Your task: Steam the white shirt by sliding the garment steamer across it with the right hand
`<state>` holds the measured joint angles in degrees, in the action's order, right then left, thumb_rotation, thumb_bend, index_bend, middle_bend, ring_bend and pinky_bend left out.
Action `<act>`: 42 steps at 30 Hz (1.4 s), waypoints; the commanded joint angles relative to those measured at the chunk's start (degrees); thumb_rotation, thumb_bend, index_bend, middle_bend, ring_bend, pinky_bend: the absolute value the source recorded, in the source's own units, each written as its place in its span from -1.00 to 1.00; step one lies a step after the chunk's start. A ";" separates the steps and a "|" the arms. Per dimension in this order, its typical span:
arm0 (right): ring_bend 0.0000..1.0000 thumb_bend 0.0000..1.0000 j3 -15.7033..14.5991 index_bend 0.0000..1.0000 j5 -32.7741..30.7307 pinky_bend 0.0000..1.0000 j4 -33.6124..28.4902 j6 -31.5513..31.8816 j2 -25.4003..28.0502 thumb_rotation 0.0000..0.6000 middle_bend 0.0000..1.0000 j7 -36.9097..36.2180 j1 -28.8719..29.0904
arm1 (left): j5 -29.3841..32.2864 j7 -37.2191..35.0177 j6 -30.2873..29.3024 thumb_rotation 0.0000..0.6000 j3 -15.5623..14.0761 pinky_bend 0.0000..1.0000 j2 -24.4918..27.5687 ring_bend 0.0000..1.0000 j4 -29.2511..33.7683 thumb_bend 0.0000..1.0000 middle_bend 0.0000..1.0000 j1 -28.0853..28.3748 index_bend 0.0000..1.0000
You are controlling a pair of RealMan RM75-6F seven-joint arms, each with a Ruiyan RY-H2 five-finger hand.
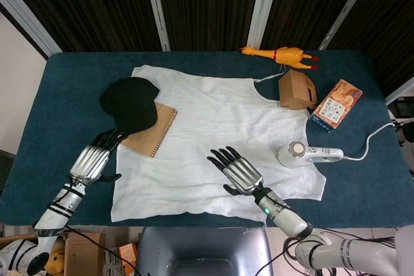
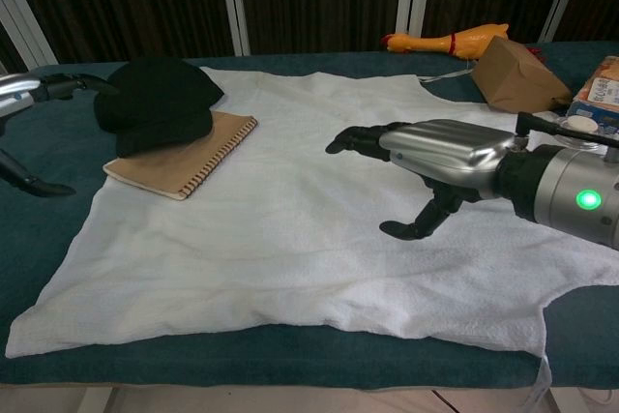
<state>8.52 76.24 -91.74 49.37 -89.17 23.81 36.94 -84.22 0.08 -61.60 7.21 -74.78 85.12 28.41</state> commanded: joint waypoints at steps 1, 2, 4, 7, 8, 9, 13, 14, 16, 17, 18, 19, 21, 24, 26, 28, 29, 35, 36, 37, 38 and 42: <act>-1.00 -0.42 -0.12 -1.00 -0.41 -1.00 -0.79 0.88 0.63 1.00 -1.00 0.20 0.08 | 0.73 2.02 -0.59 1.00 -0.39 -0.78 0.58 -1.00 0.88 -1.00 -0.86 -0.24 -0.72; -1.00 -0.42 -0.13 -1.00 -0.49 -1.00 -1.10 1.14 0.96 1.00 -1.00 0.13 0.07 | 0.78 2.41 -0.94 1.00 -0.57 -0.78 0.84 -1.00 1.16 -1.00 -0.86 -0.46 -0.72; -1.00 -0.41 -0.20 -1.00 -0.46 -1.00 -2.06 1.94 2.33 1.00 -1.00 -0.07 -0.14 | 0.24 3.06 -2.31 1.00 -1.36 -0.78 2.05 -1.00 2.25 -1.00 -0.86 -1.40 -0.72; -1.00 -0.41 -0.50 -1.00 -0.04 -1.00 -5.17 3.57 6.70 1.00 -1.00 -0.93 -1.22 | -2.09 3.65 -5.98 1.00 -3.51 -0.78 5.07 -1.00 4.31 -1.00 -0.86 -3.97 -0.72; -1.00 -0.41 -0.67 -1.00 0.08 -1.00 -6.87 4.18 9.34 1.00 -1.00 -1.40 -1.83 | -3.30 3.94 -8.08 1.00 -4.50 -0.78 6.38 -1.00 4.91 -1.00 -0.86 -5.36 -0.72; -1.00 -0.41 -0.72 -1.00 0.12 -1.00 -8.24 4.71 11.47 1.00 -1.00 -2.01 -2.37 | -4.23 4.22 -9.81 1.00 -5.22 -0.78 7.25 -1.00 5.18 -1.00 -0.86 -6.47 -0.72; -1.00 -0.41 -0.46 -1.00 -0.40 -0.99 -12.13 6.34 20.41 1.00 -1.00 -6.95 -4.66 | -7.83 3.74 -17.23 1.00 -8.18 -0.78 9.58 -1.00 4.39 -1.00 -0.86 -11.39 -0.72; -1.00 -0.41 -0.41 -1.00 -0.82 -0.97 -12.35 6.05 22.31 1.00 -1.00 -8.35 -4.96 | -8.44 3.20 -18.70 1.00 -8.70 -0.78 9.80 -1.00 3.85 -1.00 -0.86 -12.39 -0.72; -1.00 -0.41 -0.42 -1.00 -2.24 -0.92 -11.87 4.62 26.29 1.00 -0.98 -11.25 -5.34 | -9.38 1.68 -21.53 1.00 -9.72 -0.78 9.95 -1.00 2.48 -1.00 -0.86 -14.46 -0.72; -1.00 -0.41 -0.49 -1.00 -3.00 -0.91 -11.37 3.68 27.75 1.00 -0.95 -12.31 -5.35 | -9.52 1.10 -22.45 1.00 -10.03 -0.78 9.94 -1.00 1.88 -1.00 -0.86 -15.23 -0.72; -1.00 -0.41 -0.56 -1.00 -4.06 -0.89 -10.59 2.25 29.36 1.00 -0.93 -13.82 -5.27 | -9.58 0.51 -23.36 1.00 -10.32 -0.78 9.86 -1.00 1.14 -1.00 -0.86 -16.06 -0.72; -1.00 -0.41 -0.67 -1.00 -4.79 -0.85 -9.91 1.07 30.36 1.00 -0.91 -14.96 -5.16 | -9.51 0.17 -23.88 1.00 -10.44 -0.78 9.73 -1.00 0.60 -1.00 -0.86 -16.58 -0.72; -0.99 -0.41 -1.10 -0.99 -6.05 -0.83 -8.01 -1.50 32.24 1.00 -0.86 -16.84 -4.84 | -9.11 -0.21 -24.49 1.00 -10.53 -0.78 9.40 -1.00 -0.43 -1.00 -0.86 -17.45 -0.72; -0.95 -0.41 -1.69 -0.95 -8.04 -0.79 -4.67 -4.98 33.34 1.00 -0.77 -18.77 -4.22 | -8.34 -0.82 -23.96 1.00 -10.47 -0.78 8.93 -1.00 -1.22 -1.00 -0.86 -17.86 -0.72; -0.92 -0.41 -1.89 -0.93 -9.16 -0.75 -2.52 -7.29 33.20 1.00 -0.74 -20.74 -3.78 | -7.96 -1.06 -23.27 1.00 -10.45 -0.78 8.67 -1.00 -1.58 -1.00 -0.86 -17.85 -0.72; -0.89 -0.42 -2.16 -0.91 -9.78 -0.74 0.02 -10.20 32.76 1.00 -0.72 -23.29 -3.21 | -7.58 -0.99 -22.46 1.00 -10.44 -0.78 8.34 -1.00 -1.90 -1.00 -0.86 -17.82 -0.72; -0.89 -0.42 -2.23 -0.91 -9.74 -0.73 1.09 -11.21 32.47 1.00 -0.72 -24.41 -3.01 | -7.51 -0.91 -22.20 1.00 -10.44 -0.78 8.21 -1.00 -1.98 -1.00 -0.86 -17.81 -0.72; -0.85 -0.41 -2.46 -0.85 -7.41 -0.73 6.13 -15.61 31.28 1.00 -0.68 -31.37 -2.28 | -7.84 -0.01 -21.73 1.00 -10.31 -0.78 7.77 -1.00 -1.77 -1.00 -0.86 -17.84 -0.72; -0.83 -0.42 -2.57 -0.84 -6.88 -0.71 6.31 -16.06 31.40 1.00 -0.67 -32.11 -2.22 | -7.84 0.15 -21.66 1.00 -10.28 -0.78 7.75 -1.00 -1.67 -1.00 -0.86 -17.84 -0.72; -0.82 -0.42 -2.69 -0.81 -6.33 -0.68 6.46 -16.37 31.52 1.00 -0.65 -32.68 -2.19 | -7.85 0.29 -21.58 1.00 -10.24 -0.78 7.72 -1.00 -1.60 -1.00 -0.86 -17.83 -0.72; -0.80 -0.42 -2.84 -0.79 -5.83 -0.65 6.58 -16.61 31.65 1.00 -0.63 -33.14 -2.17 | -7.86 0.39 -21.50 1.00 -10.20 -0.78 7.68 -1.00 -1.55 -1.00 -0.86 -17.81 -0.72; -0.74 -0.41 -3.35 -0.73 -4.53 -0.56 6.93 -17.46 31.98 1.00 -0.57 -34.77 -2.06 | -7.83 0.54 -20.81 1.00 -10.08 -0.78 7.54 -1.00 -1.53 -1.00 -0.86 -17.62 -0.72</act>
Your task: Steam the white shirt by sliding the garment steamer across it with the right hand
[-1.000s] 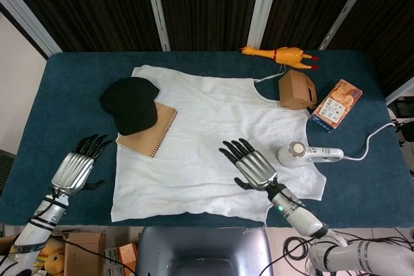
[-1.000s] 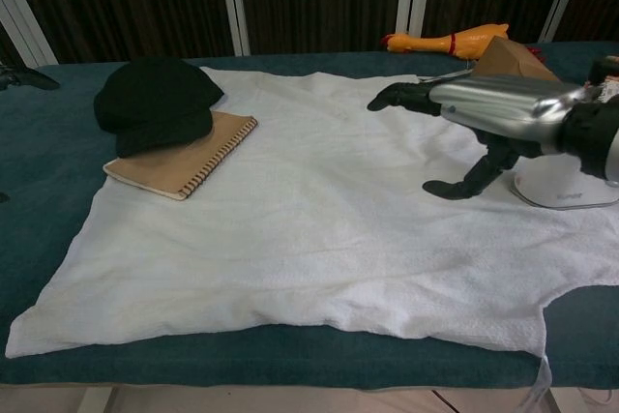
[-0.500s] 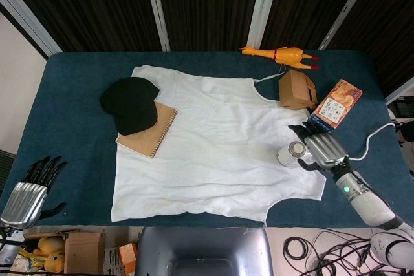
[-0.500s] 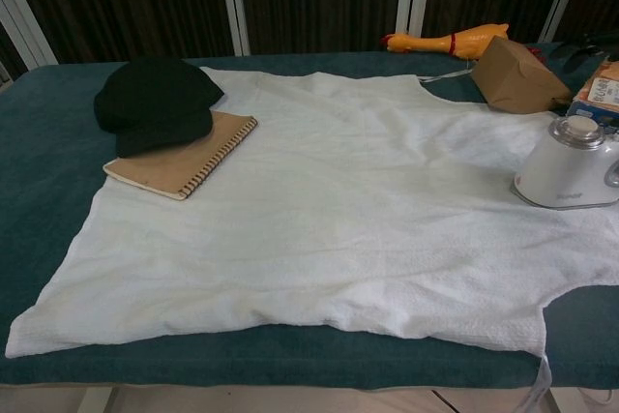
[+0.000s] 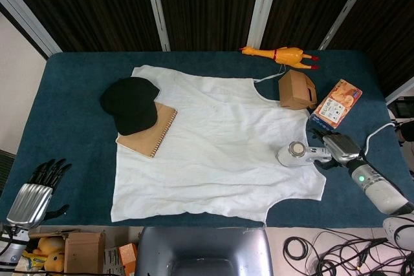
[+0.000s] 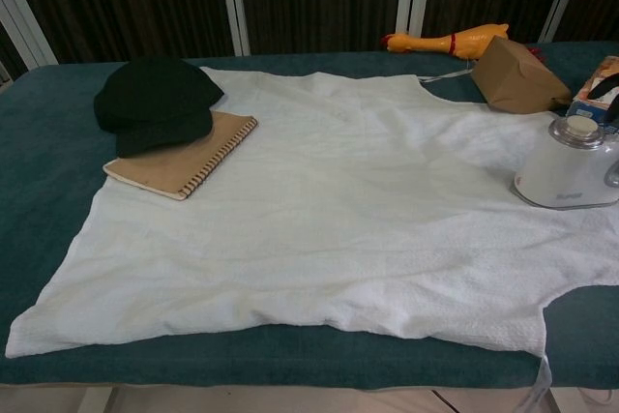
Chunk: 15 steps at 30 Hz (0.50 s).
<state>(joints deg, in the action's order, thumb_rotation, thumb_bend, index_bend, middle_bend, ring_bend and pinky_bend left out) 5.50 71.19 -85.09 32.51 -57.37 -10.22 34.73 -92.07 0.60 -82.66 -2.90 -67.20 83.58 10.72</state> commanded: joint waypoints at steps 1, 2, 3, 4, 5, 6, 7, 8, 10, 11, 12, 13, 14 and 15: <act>-0.72 -0.41 -0.41 -0.71 0.61 -0.53 0.33 -0.91 0.20 1.00 -0.55 -1.12 0.24 | 0.03 0.01 0.45 1.00 0.03 -0.78 -0.05 -1.00 0.01 -1.00 -0.86 0.13 -0.72; -0.70 -0.41 -0.51 -0.68 0.70 -0.50 0.48 -1.22 0.18 1.00 -0.53 -1.38 0.33 | 0.06 0.02 0.63 1.00 0.03 -0.78 -0.05 -1.00 0.04 -1.00 -0.86 0.17 -0.72; -0.70 -0.41 -0.63 -0.67 0.82 -0.50 0.83 -1.46 0.05 1.00 -0.53 -1.53 0.45 | 0.05 0.02 0.84 1.00 0.02 -0.78 -0.04 -1.00 0.04 -1.00 -0.86 0.22 -0.72; -0.69 -0.41 -0.68 -0.66 0.83 -0.49 1.14 -1.54 -0.14 1.00 -0.52 -1.66 0.51 | 0.05 0.00 0.98 1.00 0.02 -0.78 -0.04 -1.00 0.04 -1.00 -0.86 0.25 -0.72; -0.68 -0.41 -0.77 -0.65 0.78 -0.49 1.52 -1.77 -0.41 1.00 -0.51 -1.91 0.59 | 0.03 -0.08 1.08 1.00 0.02 -0.78 -0.03 -1.00 0.04 -1.00 -0.86 0.26 -0.72; -0.68 -0.41 -0.84 -0.65 0.73 -0.49 1.78 -2.04 -0.55 1.00 -0.51 -2.13 0.67 | 0.04 -0.17 1.15 1.00 0.02 -0.78 -0.02 -1.00 0.02 -1.00 -0.86 0.26 -0.72; -0.67 -0.41 -0.93 -0.63 0.70 -0.49 2.01 -2.33 -0.68 1.00 -0.50 -2.31 0.76 | 0.07 -0.23 1.24 1.00 0.02 -0.78 0.00 -1.00 0.01 -1.00 -0.86 0.25 -0.72; -0.66 -0.41 -1.07 -0.61 0.72 -0.49 2.35 -2.64 -0.82 1.00 -0.49 -2.42 0.88 | 0.14 -0.24 1.38 1.00 0.03 -0.78 0.03 -1.00 0.01 -1.00 -0.86 0.25 -0.73; -0.64 -0.41 -1.22 -0.59 0.71 -0.49 2.94 -2.85 -1.13 1.00 -0.48 -2.51 0.99 | 0.25 -0.23 1.58 1.00 0.06 -0.78 0.05 -1.00 0.00 -1.00 -0.86 0.25 -0.74; -0.63 -0.41 -1.28 -0.57 0.66 -0.49 3.19 -2.97 -1.26 1.00 -0.46 -2.61 1.03 | 0.29 -0.20 1.67 1.00 0.07 -0.78 0.06 -1.00 -0.01 -1.00 -0.86 0.25 -0.74; -0.62 -0.41 -1.35 -0.56 0.61 -0.49 3.41 -3.17 -1.37 1.00 -0.45 -2.84 1.07 | 0.28 -0.17 1.70 1.00 0.09 -0.78 0.05 -1.00 -0.03 -1.00 -0.86 0.24 -0.74; -0.61 -0.41 -1.42 -0.54 0.63 -0.49 3.52 -3.37 -1.39 1.00 -0.44 -3.05 1.11 | 0.28 -0.14 1.75 1.00 0.12 -0.78 0.02 -1.00 -0.05 -1.00 -0.86 0.26 -0.74; -0.59 -0.41 -1.47 -0.51 0.70 -0.49 3.66 -3.47 -1.43 1.00 -0.43 -3.23 1.14 | 0.28 -0.11 1.82 1.00 0.14 -0.78 -0.01 -1.00 -0.07 -1.00 -0.86 0.28 -0.74; -0.58 -0.41 -1.55 -0.50 0.84 -0.49 3.85 -3.57 -1.51 1.00 -0.41 -3.40 1.17 | 0.29 -0.08 1.92 1.00 0.19 -0.78 -0.04 -1.00 -0.09 -1.00 -0.86 0.33 -0.74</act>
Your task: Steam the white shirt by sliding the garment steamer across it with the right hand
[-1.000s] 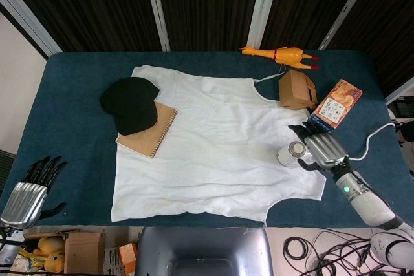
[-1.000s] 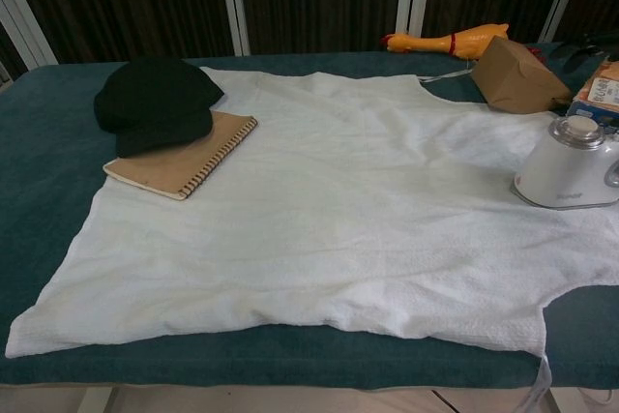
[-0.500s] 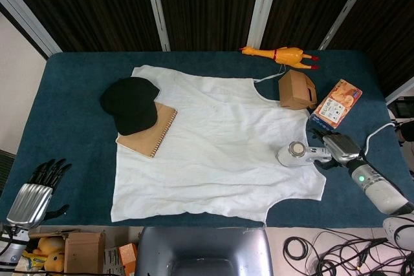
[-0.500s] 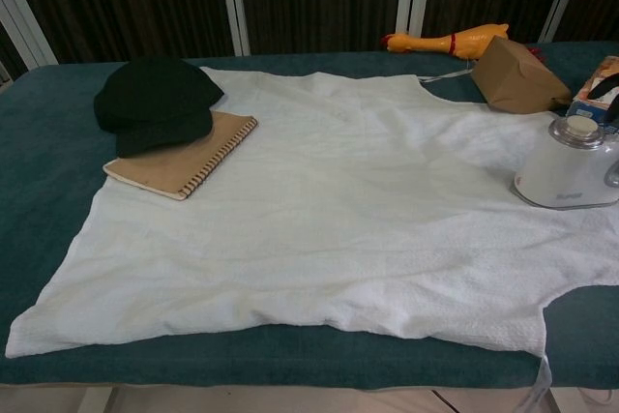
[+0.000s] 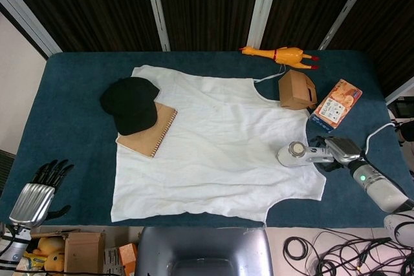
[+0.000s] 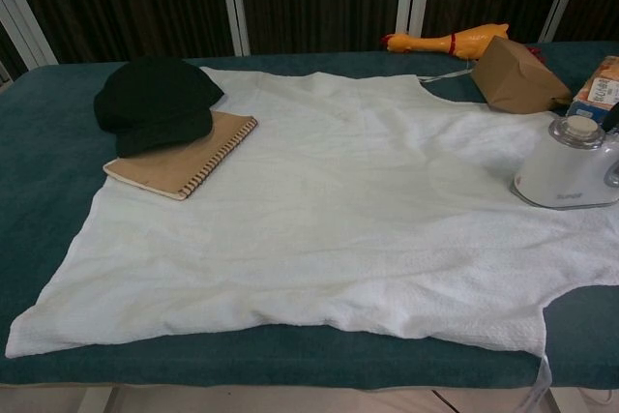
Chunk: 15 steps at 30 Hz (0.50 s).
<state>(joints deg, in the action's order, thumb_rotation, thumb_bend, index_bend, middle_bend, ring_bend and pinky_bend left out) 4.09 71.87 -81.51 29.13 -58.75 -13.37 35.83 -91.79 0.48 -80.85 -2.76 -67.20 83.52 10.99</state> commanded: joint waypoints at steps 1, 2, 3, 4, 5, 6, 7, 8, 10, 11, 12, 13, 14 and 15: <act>-0.56 -0.41 -0.20 -0.48 0.26 -0.49 0.39 -0.27 -0.19 1.00 -0.40 -0.39 0.11 | 0.00 0.05 0.15 1.00 0.08 -0.78 -0.04 -1.00 -0.02 -1.00 -0.86 0.07 -0.74; -0.55 -0.41 -0.23 -0.46 0.36 -0.49 0.50 -0.32 -0.26 1.00 -0.39 -0.51 0.15 | -0.03 0.06 0.21 1.00 0.08 -0.78 -0.02 -1.00 0.01 -1.00 -0.86 0.10 -0.74; -0.55 -0.41 -0.30 -0.45 0.50 -0.49 0.65 -0.37 -0.34 1.00 -0.38 -0.57 0.21 | -0.07 0.07 0.27 1.00 0.08 -0.78 -0.02 -1.00 0.05 -1.00 -0.86 0.12 -0.74; -0.54 -0.41 -0.35 -0.44 0.59 -0.49 0.76 -0.40 -0.42 1.00 -0.38 -0.57 0.27 | -0.10 0.09 0.30 1.00 0.09 -0.78 -0.01 -1.00 0.07 -1.00 -0.86 0.13 -0.74; -0.54 -0.41 -0.39 -0.44 0.64 -0.49 0.86 -0.43 -0.49 1.00 -0.38 -0.56 0.32 | -0.11 0.13 0.34 1.00 0.11 -0.78 0.00 -1.00 0.09 -1.00 -0.86 0.15 -0.74; -0.54 -0.41 -0.44 -0.44 0.66 -0.49 1.00 -0.48 -0.60 1.00 -0.38 -0.52 0.40 | -0.13 0.17 0.40 1.00 0.13 -0.78 0.04 -1.00 0.13 -1.00 -0.86 0.17 -0.74; -0.54 -0.41 -0.48 -0.43 0.64 -0.49 1.11 -0.51 -0.69 1.00 -0.38 -0.46 0.46 | -0.12 0.19 0.43 1.00 0.14 -0.78 0.06 -1.00 0.17 -1.00 -0.86 0.17 -0.74; -0.54 -0.41 -0.53 -0.43 0.57 -0.49 1.24 -0.60 -0.78 1.00 -0.38 -0.40 0.53 | -0.12 0.20 0.45 1.00 0.15 -0.78 0.08 -1.00 0.19 -1.00 -0.86 0.17 -0.74; -0.53 -0.41 -0.67 -0.41 0.30 -0.49 1.53 -0.91 -1.01 1.00 -0.37 -0.22 0.70 | -0.15 0.20 0.48 1.00 0.16 -0.78 0.17 -1.00 0.25 -1.00 -0.86 0.16 -0.74; -0.51 -0.41 -0.74 -0.39 0.15 -0.49 1.69 -1.09 -1.14 1.00 -0.36 -0.14 0.78 | -0.14 0.17 0.56 1.00 0.15 -0.78 0.22 -1.00 0.28 -1.00 -0.86 0.17 -0.74; -0.50 -0.41 -0.83 -0.37 -0.05 -0.48 1.90 -1.37 -1.33 1.00 -0.34 -0.09 0.89 | -0.12 0.13 0.70 1.00 0.13 -0.78 0.29 -1.00 0.32 -1.00 -0.86 0.20 -0.74; -0.48 -0.41 -0.88 -0.35 -0.20 -0.46 2.06 -1.56 -1.48 1.00 -0.33 -0.08 0.97 | -0.13 0.08 0.77 1.00 0.11 -0.78 0.35 -1.00 0.35 -1.00 -0.86 0.21 -0.74; -0.46 -0.41 -0.92 -0.32 -0.33 -0.42 2.23 -1.66 -1.63 1.00 -0.31 -0.07 1.01 | -0.13 0.02 0.83 1.00 0.10 -0.78 0.40 -1.00 0.36 -1.00 -0.86 0.22 -0.74; -0.45 -0.41 -0.94 -0.31 -0.45 -0.39 2.44 -1.72 -1.84 1.00 -0.30 -0.08 1.06 | -0.15 -0.04 0.89 1.00 0.10 -0.78 0.46 -1.00 0.38 -0.99 -0.86 0.24 -0.74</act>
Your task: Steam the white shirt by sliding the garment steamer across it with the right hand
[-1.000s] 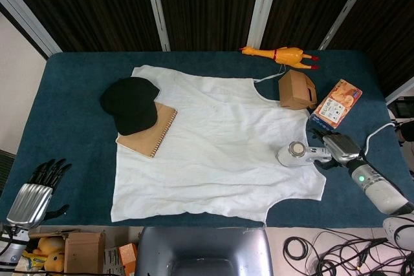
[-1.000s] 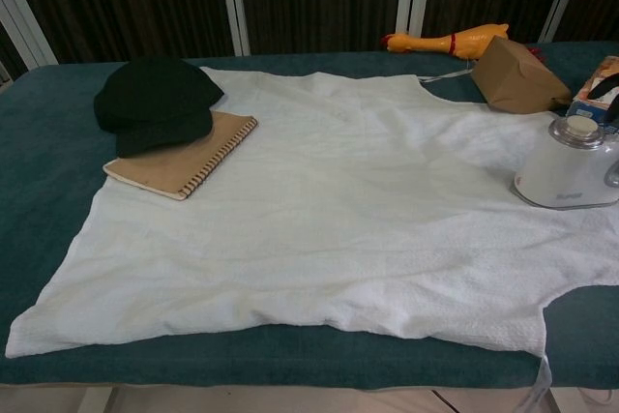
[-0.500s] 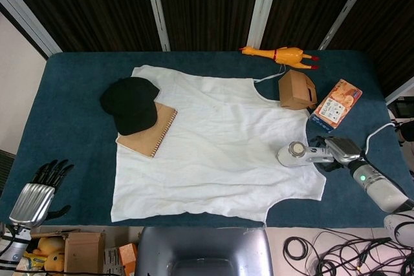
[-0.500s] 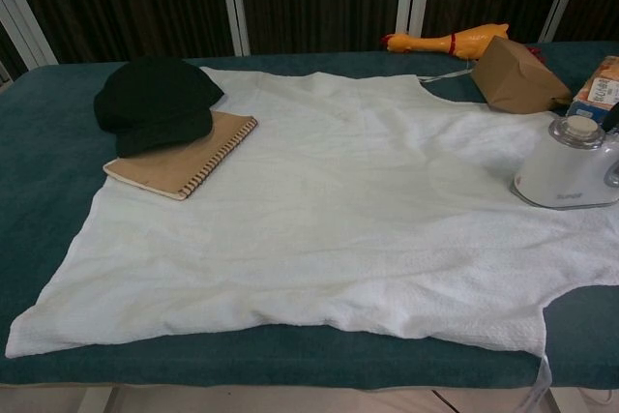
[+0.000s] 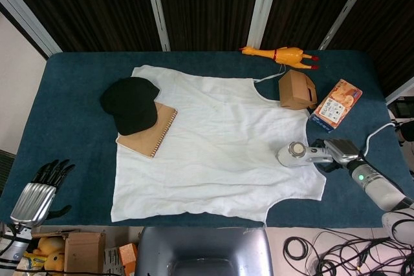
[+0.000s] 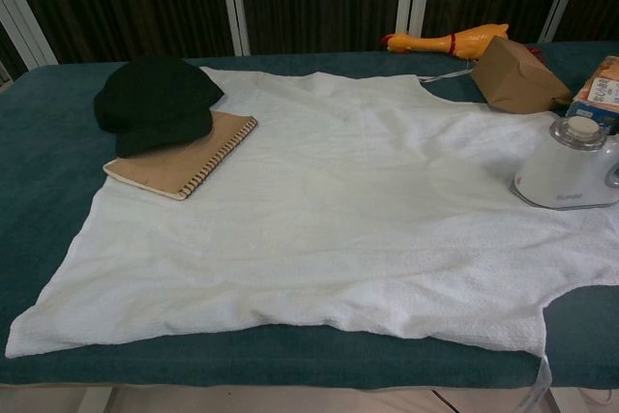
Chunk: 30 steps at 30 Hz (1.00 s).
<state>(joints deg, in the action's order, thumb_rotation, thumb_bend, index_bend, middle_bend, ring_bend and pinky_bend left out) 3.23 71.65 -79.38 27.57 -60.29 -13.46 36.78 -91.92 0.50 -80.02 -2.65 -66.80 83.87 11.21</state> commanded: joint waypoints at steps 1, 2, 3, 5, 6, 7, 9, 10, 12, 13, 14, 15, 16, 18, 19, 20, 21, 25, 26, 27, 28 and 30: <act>-0.44 -0.41 -0.08 -0.30 -0.26 -0.36 0.39 -0.19 -0.38 1.00 -0.29 0.01 0.14 | -0.03 -0.07 0.08 1.00 -0.01 -0.78 0.07 -1.00 0.04 -0.99 -0.86 0.02 -0.74; -0.43 -0.41 -0.08 -0.28 -0.26 -0.34 0.39 -0.19 -0.38 1.00 -0.28 0.01 0.14 | -0.03 -0.07 0.08 1.00 -0.01 -0.78 0.07 -1.00 0.04 -0.99 -0.86 0.02 -0.74; -0.41 -0.41 -0.08 -0.27 -0.28 -0.32 0.42 -0.20 -0.42 1.00 -0.27 0.01 0.15 | -0.03 -0.08 0.08 1.00 -0.01 -0.78 0.08 -1.00 0.04 -0.99 -0.86 0.02 -0.74; -0.37 -0.39 -0.06 -0.23 -0.39 -0.27 0.56 -0.26 -0.57 1.00 -0.24 -0.04 0.22 | -0.04 -0.11 0.11 1.00 -0.01 -0.78 0.11 -1.00 0.05 -0.99 -0.86 0.02 -0.74; -0.32 -0.38 -0.02 -0.18 -0.47 -0.22 0.66 -0.29 -0.69 1.00 -0.21 -0.11 0.27 | -0.06 -0.14 0.13 1.00 -0.03 -0.78 0.16 -1.00 0.06 -0.99 -0.86 0.01 -0.74; -0.28 -0.37 0.01 -0.13 -0.56 -0.17 0.79 -0.36 -0.81 1.00 -0.17 -0.19 0.34 | -0.07 -0.21 0.20 1.00 -0.02 -0.78 0.20 -1.00 0.10 -0.99 -0.86 0.04 -0.74; -0.22 -0.35 0.07 -0.06 -0.95 -0.09 1.34 -0.63 -1.39 1.00 -0.11 0.07 0.66 | -0.11 -0.54 0.32 1.00 -0.07 -0.78 0.38 -1.00 0.11 -0.99 -0.86 0.08 -0.74; -0.19 -0.33 0.04 -0.02 -1.16 -0.06 1.55 -0.78 -1.60 1.00 -0.08 0.20 0.77 | -0.09 -0.63 0.37 1.00 -0.06 -0.78 0.43 -1.00 0.10 -0.99 -0.86 0.09 -0.74; -0.13 -0.30 -0.04 0.05 -1.70 0.00 2.03 -1.05 -2.17 1.00 -0.02 0.49 0.94 | -0.09 -0.84 0.41 1.00 -0.08 -0.78 0.53 -1.00 0.11 -0.99 -0.86 0.06 -0.74; -0.09 -0.30 -0.07 0.09 -1.93 0.03 2.23 -1.18 -2.43 1.00 0.01 0.55 0.99 | -0.09 -0.94 0.42 1.00 -0.11 -0.78 0.58 -1.00 0.09 -0.99 -0.86 0.04 -0.74; -0.07 -0.29 -0.13 0.11 -2.23 0.04 2.56 -1.33 -2.81 1.00 0.03 0.66 1.06 | -0.07 -1.02 0.46 1.00 -0.15 -0.78 0.65 -1.00 0.08 -0.99 -0.86 0.00 -0.74; -0.06 -0.29 -0.20 0.11 -2.40 0.05 2.81 -1.43 -3.07 1.00 0.04 0.80 1.10 | -0.04 -1.06 0.47 1.00 -0.19 -0.78 0.71 -1.00 0.09 -0.99 -0.86 -0.05 -0.74; -0.06 -0.28 -0.26 0.12 -2.53 0.05 3.04 -1.48 -3.34 1.00 0.04 0.95 1.14 | -0.01 -1.08 0.47 1.00 -0.21 -0.78 0.79 -1.00 0.14 -0.99 -0.86 -0.10 -0.74; -0.05 -0.27 -0.35 0.13 -2.76 0.05 3.34 -1.56 -3.80 1.00 0.05 1.19 1.22 | 0.04 -1.15 0.48 1.00 -0.23 -0.78 1.01 -1.00 0.30 -0.99 -0.86 -0.16 -0.74; -0.04 -0.26 -0.38 0.14 -2.80 0.06 3.40 -1.53 -3.95 1.00 0.06 1.29 1.24 | 0.05 -1.15 0.46 1.00 -0.22 -0.78 1.10 -1.00 0.36 -0.99 -0.86 -0.18 -0.74; -0.02 -0.24 -0.44 0.16 -2.81 0.08 3.47 -1.45 -4.12 1.00 0.07 1.48 1.25 | 0.08 -1.14 0.44 1.00 -0.20 -0.78 1.21 -1.00 0.42 -0.99 -0.86 -0.21 -0.74; -0.01 -0.21 -0.50 0.17 -2.81 0.09 3.52 -1.41 -4.23 1.00 0.08 1.63 1.26 | 0.12 -1.15 0.42 1.00 -0.17 -0.78 1.27 -0.99 0.47 -0.99 -0.86 -0.23 -0.74; 0.13 0.02 -0.68 0.34 -2.90 0.25 3.81 -0.90 -4.76 1.00 0.23 2.37 1.21 | 0.15 -1.24 0.37 1.00 -0.17 -0.78 1.55 -0.99 0.64 -0.98 -0.86 -0.33 -0.74; 0.20 0.11 -0.71 0.44 -2.86 0.33 3.91 -0.62 -4.93 1.00 0.31 2.54 1.15 | 0.16 -1.23 0.39 1.00 -0.17 -0.78 1.59 -0.99 0.67 -0.98 -0.86 -0.34 -0.74; 0.25 0.16 -0.75 0.50 -2.78 0.38 4.07 -0.17 -5.19 1.00 0.36 2.78 1.02 | 0.15 -1.23 0.42 1.00 -0.19 -0.78 1.65 -0.99 0.70 -0.98 -0.86 -0.36 -0.74; 0.35 0.25 -0.80 0.61 -2.68 0.47 4.27 0.28 -5.43 1.00 0.46 3.03 0.89 | 0.16 -1.24 0.45 1.00 -0.21 -0.78 1.69 -0.98 0.71 -0.98 -0.86 -0.38 -0.74; 0.49 0.34 -0.87 0.78 -2.64 0.59 4.92 1.46 -6.19 1.00 0.59 3.65 0.52 | 0.25 -1.28 0.59 1.00 -0.21 -0.78 1.79 -0.98 0.75 -0.98 -0.86 -0.38 -0.74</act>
<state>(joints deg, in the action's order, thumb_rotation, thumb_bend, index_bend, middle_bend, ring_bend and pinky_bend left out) 2.43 68.94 -74.92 28.34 -65.95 -10.27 37.58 -91.67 -0.77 -79.43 -2.86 -65.00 84.62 10.83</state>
